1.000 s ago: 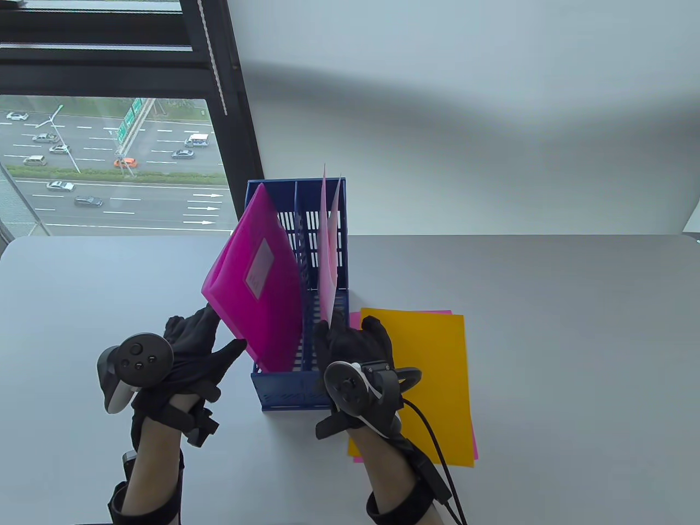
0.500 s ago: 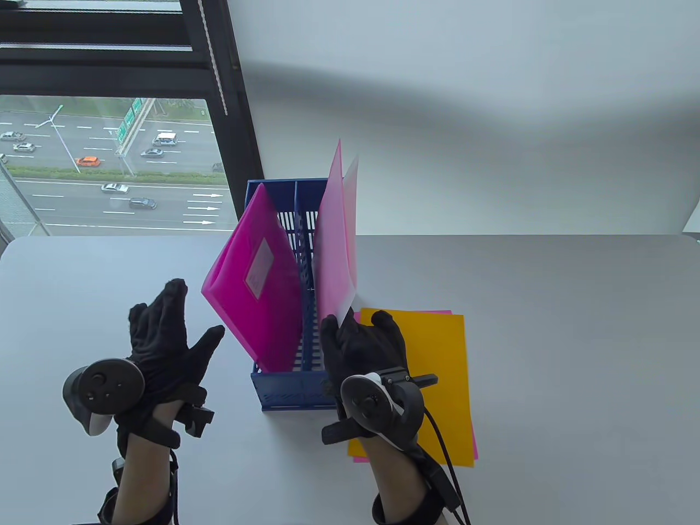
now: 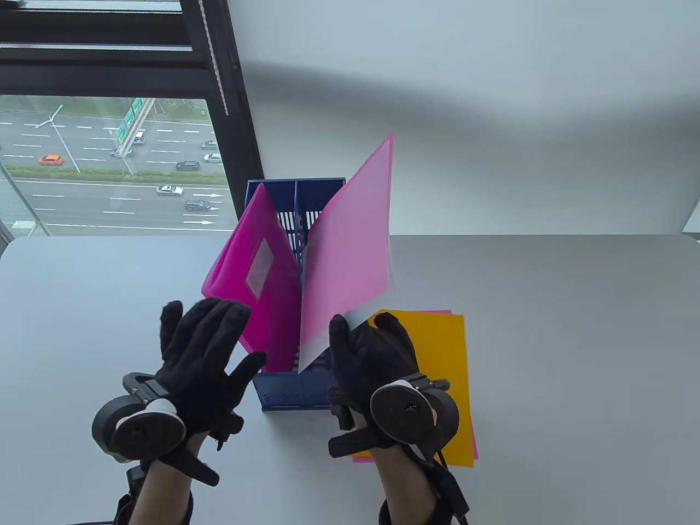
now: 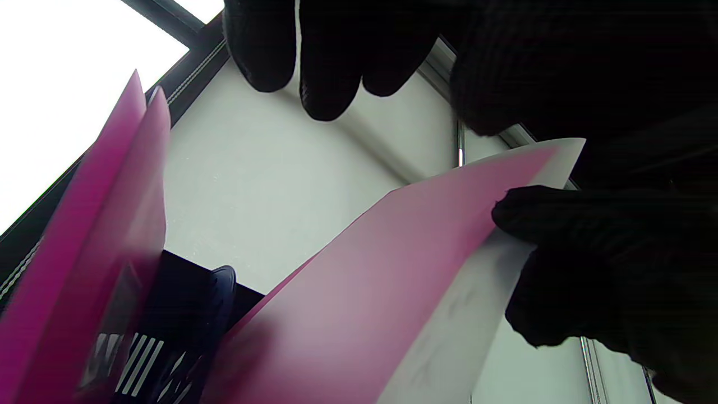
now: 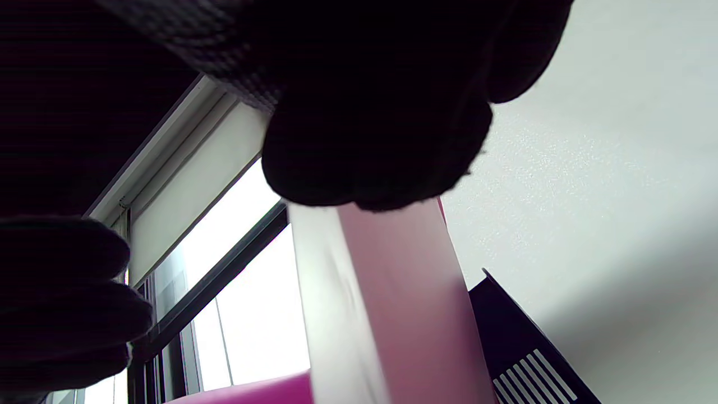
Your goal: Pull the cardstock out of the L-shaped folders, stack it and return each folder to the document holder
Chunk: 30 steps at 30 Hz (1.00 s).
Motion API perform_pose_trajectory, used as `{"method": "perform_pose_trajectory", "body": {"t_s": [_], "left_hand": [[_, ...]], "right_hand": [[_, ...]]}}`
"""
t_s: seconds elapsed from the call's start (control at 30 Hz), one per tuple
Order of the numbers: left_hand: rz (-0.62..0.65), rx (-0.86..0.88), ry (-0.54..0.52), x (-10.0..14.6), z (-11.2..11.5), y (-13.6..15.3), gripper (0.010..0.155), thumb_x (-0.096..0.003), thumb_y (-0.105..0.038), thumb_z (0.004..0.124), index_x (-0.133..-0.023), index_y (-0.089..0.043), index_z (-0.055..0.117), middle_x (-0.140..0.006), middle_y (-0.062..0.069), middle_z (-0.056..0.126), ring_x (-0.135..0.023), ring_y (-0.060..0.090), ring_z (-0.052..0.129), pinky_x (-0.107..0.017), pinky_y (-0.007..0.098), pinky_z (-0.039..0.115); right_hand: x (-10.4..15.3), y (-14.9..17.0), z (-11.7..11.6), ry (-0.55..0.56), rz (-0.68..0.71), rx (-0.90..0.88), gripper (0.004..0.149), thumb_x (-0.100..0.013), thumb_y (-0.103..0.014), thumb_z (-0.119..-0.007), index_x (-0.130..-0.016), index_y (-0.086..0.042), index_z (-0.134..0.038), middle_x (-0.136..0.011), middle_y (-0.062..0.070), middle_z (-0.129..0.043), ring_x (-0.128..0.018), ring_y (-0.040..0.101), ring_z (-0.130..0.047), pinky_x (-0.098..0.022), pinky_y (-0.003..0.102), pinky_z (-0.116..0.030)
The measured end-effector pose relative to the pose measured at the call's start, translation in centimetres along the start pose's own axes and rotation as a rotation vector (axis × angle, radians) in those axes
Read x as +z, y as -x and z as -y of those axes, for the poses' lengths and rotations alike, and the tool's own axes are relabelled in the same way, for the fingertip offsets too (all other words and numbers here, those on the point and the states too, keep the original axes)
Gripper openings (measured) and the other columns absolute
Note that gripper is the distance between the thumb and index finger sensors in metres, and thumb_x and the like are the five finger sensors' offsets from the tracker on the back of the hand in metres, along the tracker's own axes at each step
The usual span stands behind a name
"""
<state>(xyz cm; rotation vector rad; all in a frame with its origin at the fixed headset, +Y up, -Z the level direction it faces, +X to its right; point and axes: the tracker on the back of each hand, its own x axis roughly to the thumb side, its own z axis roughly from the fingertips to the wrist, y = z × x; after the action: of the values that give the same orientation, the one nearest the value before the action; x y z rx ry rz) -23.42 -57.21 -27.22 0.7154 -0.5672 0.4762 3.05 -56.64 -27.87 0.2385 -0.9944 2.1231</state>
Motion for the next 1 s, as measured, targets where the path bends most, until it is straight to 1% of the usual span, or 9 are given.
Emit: {"method": "perform_pose_trajectory", "body": {"t_s": [0.1, 0.17, 0.27, 0.33, 0.37, 0.5, 0.67, 0.93, 1.0], "left_hand": [[-0.008, -0.029, 0.13, -0.3, 1.9, -0.9, 0.078, -0.0549, -0.06, 0.083, -0.117, -0.021, 0.055, -0.114, 0.005, 0.066, -0.109, 0.04, 0.063, -0.082, 0.065, 0.03], [-0.008, -0.029, 0.178, -0.4, 3.3, -1.2, 0.081, -0.0549, -0.06, 0.083, -0.117, -0.019, 0.052, -0.114, 0.007, 0.064, -0.108, 0.042, 0.062, -0.081, 0.065, 0.03], [-0.025, -0.053, 0.23, -0.4, 4.9, -1.6, 0.075, -0.058, -0.051, 0.08, -0.117, -0.016, 0.05, -0.113, 0.009, 0.064, -0.106, 0.043, 0.064, -0.08, 0.065, 0.032], [-0.04, -0.062, 0.238, -0.4, 5.5, -1.6, 0.074, -0.0588, -0.051, 0.078, -0.117, -0.013, 0.05, -0.112, 0.01, 0.066, -0.104, 0.044, 0.066, -0.08, 0.065, 0.034], [-0.046, -0.06, 0.235, -0.4, 5.6, -1.6, 0.073, -0.0593, -0.049, 0.077, -0.116, -0.012, 0.051, -0.11, 0.014, 0.068, -0.103, 0.045, 0.067, -0.079, 0.065, 0.035], [-0.078, -0.03, 0.229, -0.3, 6.0, -1.3, 0.069, -0.0607, -0.046, 0.073, -0.115, -0.01, 0.051, -0.108, 0.014, 0.071, -0.1, 0.045, 0.07, -0.079, 0.065, 0.039], [-0.109, -0.027, 0.159, -0.1, 6.1, -0.8, 0.06, -0.0613, -0.036, 0.065, -0.111, -0.004, 0.058, -0.099, 0.016, 0.08, -0.091, 0.046, 0.079, -0.076, 0.064, 0.046], [-0.127, -0.038, 0.051, 0.0, 5.3, -0.5, 0.054, -0.0597, -0.033, 0.068, -0.103, -0.001, 0.071, -0.087, 0.015, 0.091, -0.079, 0.042, 0.093, -0.072, 0.061, 0.059], [-0.137, -0.022, 0.039, -0.1, 5.0, -0.1, 0.053, -0.0593, -0.033, 0.069, -0.102, -0.002, 0.074, -0.084, 0.014, 0.094, -0.076, 0.041, 0.095, -0.071, 0.06, 0.062]], "right_hand": [[0.2, -0.4, 0.1, 0.001, 0.01, -0.005, 0.047, -0.059, -0.046, -0.083, -0.084, -0.007, -0.089, -0.05, -0.008, -0.105, -0.038, 0.014, -0.104, -0.066, 0.044, -0.072], [0.3, -0.7, 0.0, -0.004, 0.014, -0.023, 0.047, -0.059, -0.047, -0.082, -0.085, -0.007, -0.089, -0.051, -0.008, -0.105, -0.039, 0.013, -0.104, -0.067, 0.044, -0.072], [0.5, -1.1, -0.1, -0.02, 0.02, -0.049, 0.048, -0.06, -0.047, -0.081, -0.085, -0.008, -0.088, -0.052, -0.009, -0.104, -0.04, 0.013, -0.105, -0.067, 0.044, -0.071], [0.6, -1.4, -0.2, -0.043, 0.029, -0.06, 0.048, -0.06, -0.047, -0.081, -0.087, -0.008, -0.087, -0.054, -0.009, -0.104, -0.042, 0.013, -0.105, -0.068, 0.045, -0.071], [0.7, -1.5, -0.2, -0.044, 0.031, -0.071, 0.048, -0.06, -0.048, -0.08, -0.087, -0.008, -0.086, -0.054, -0.009, -0.104, -0.042, 0.013, -0.105, -0.068, 0.045, -0.071], [0.9, -2.0, -0.3, -0.083, 0.031, -0.133, 0.049, -0.06, -0.048, -0.08, -0.087, -0.008, -0.086, -0.055, -0.01, -0.104, -0.043, 0.013, -0.105, -0.068, 0.045, -0.071], [1.1, -2.6, -0.7, -0.129, 0.045, -0.161, 0.05, -0.06, -0.048, -0.079, -0.088, -0.008, -0.085, -0.057, -0.009, -0.104, -0.045, 0.013, -0.104, -0.069, 0.045, -0.069], [1.1, -2.5, -0.8, -0.179, 0.048, -0.199, 0.057, -0.06, -0.055, -0.078, -0.093, -0.008, -0.082, -0.063, -0.008, -0.102, -0.052, 0.016, -0.103, -0.071, 0.046, -0.065], [1.0, -2.6, -0.6, -0.202, 0.063, -0.22, 0.056, -0.06, -0.057, -0.077, -0.095, -0.014, -0.081, -0.068, -0.007, -0.101, -0.056, 0.018, -0.101, -0.072, 0.048, -0.063]]}}
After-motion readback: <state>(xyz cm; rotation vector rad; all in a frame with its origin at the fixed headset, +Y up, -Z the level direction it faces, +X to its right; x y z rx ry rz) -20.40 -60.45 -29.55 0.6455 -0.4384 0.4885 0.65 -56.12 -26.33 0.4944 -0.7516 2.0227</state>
